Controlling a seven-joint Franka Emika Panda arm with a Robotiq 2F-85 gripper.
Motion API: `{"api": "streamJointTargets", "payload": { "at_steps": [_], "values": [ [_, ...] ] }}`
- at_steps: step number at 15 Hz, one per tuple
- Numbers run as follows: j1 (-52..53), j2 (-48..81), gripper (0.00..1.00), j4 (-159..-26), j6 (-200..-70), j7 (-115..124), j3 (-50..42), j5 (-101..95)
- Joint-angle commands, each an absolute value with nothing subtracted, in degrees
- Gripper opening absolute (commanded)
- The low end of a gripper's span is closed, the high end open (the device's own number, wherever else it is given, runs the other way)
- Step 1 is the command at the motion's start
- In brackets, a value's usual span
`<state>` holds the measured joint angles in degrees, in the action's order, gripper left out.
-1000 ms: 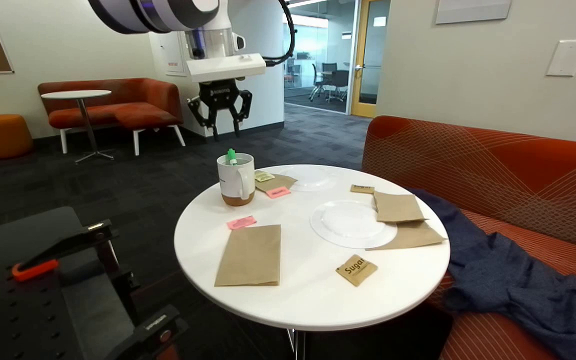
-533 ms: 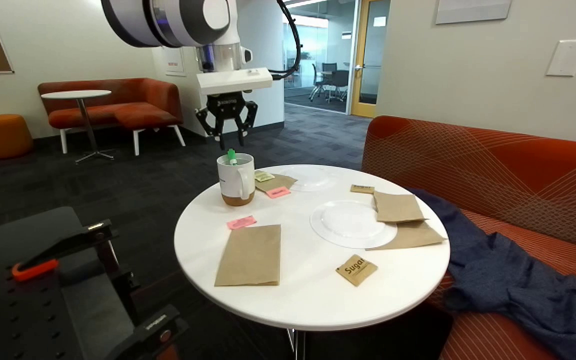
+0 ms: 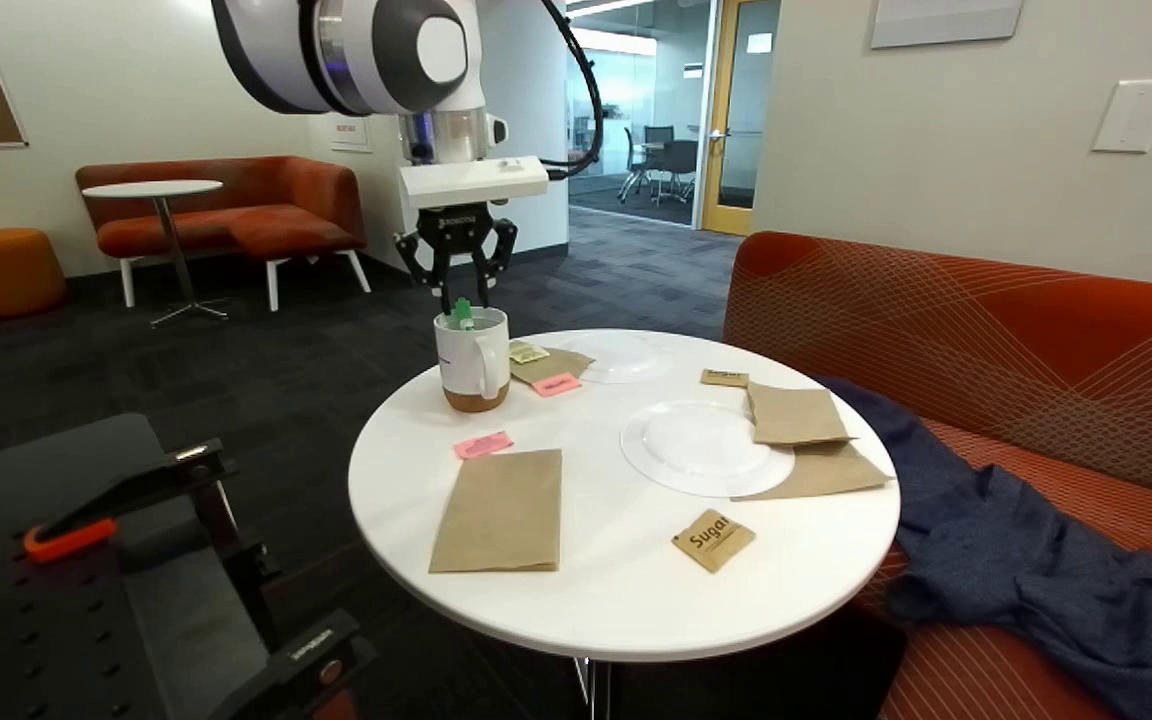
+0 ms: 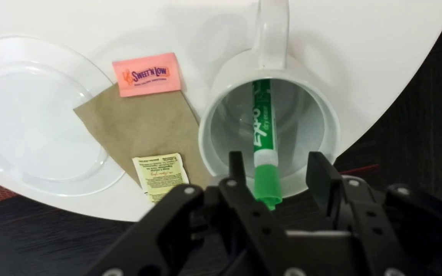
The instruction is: Put the marker on the table
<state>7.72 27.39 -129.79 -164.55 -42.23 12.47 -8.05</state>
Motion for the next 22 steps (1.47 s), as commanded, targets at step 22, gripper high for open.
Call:
{"api": "streamJointTargets", "payload": {
  "at_steps": [22],
  "values": [
    [3.7,34.89,0.38,-124.23,-164.58,-41.83,16.01,-9.38]
  ]
}}
